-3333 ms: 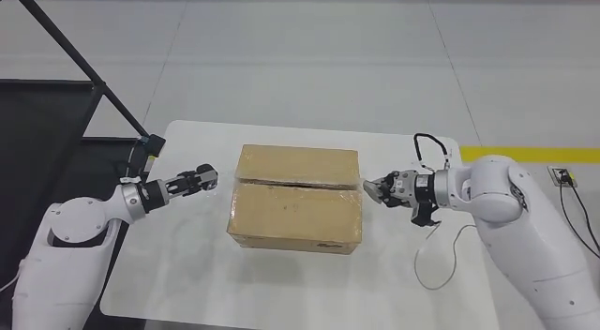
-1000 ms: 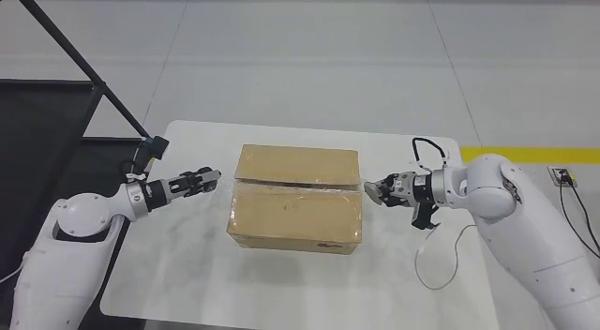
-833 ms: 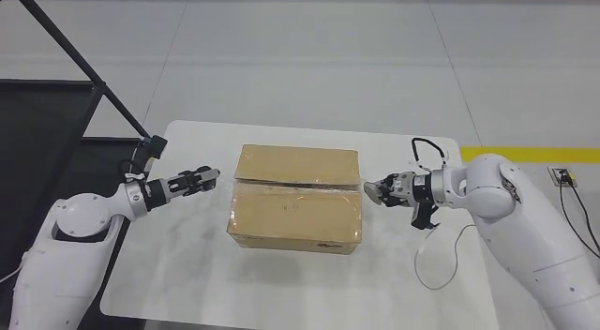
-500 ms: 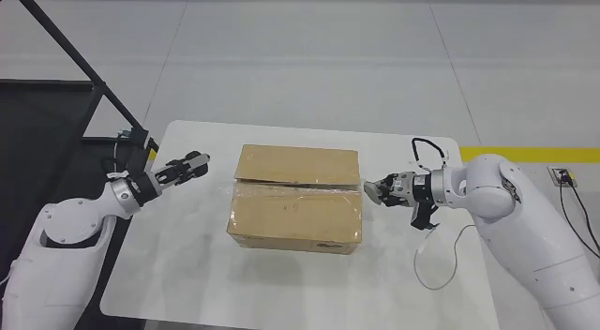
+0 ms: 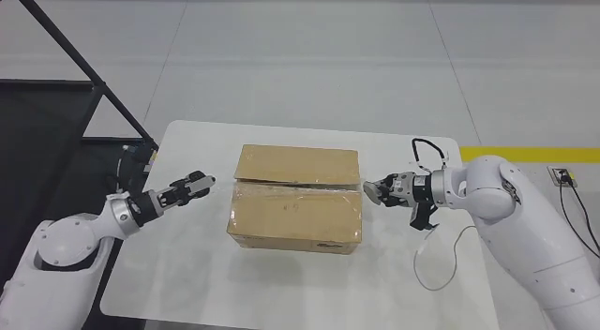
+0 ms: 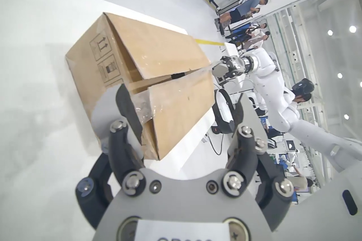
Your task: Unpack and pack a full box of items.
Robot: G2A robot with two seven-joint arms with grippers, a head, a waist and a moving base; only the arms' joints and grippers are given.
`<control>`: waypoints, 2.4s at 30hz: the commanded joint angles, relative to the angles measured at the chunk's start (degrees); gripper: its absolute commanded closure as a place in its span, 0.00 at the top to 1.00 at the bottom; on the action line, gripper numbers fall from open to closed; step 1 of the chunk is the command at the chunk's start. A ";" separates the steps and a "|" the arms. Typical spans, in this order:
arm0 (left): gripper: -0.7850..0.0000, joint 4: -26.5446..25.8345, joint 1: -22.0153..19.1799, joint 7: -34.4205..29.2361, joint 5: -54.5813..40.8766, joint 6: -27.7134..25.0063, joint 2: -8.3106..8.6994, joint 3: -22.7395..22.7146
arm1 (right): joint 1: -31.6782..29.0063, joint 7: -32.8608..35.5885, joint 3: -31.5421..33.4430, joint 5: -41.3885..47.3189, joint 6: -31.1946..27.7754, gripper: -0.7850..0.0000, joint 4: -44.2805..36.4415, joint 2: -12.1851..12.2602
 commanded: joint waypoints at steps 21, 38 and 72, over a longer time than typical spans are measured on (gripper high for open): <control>0.49 6.81 2.19 5.86 3.10 1.21 -0.19 2.44 | 0.45 -0.04 -0.52 -0.04 0.17 0.00 -0.44 0.11; 0.00 9.18 -1.54 4.53 0.39 -0.82 -0.58 5.04 | 0.89 0.38 -0.65 0.30 0.49 0.00 -0.26 0.18; 0.26 14.97 -6.83 3.18 -2.61 1.85 -1.20 8.68 | 1.62 0.31 -1.85 1.00 0.23 0.00 1.76 0.04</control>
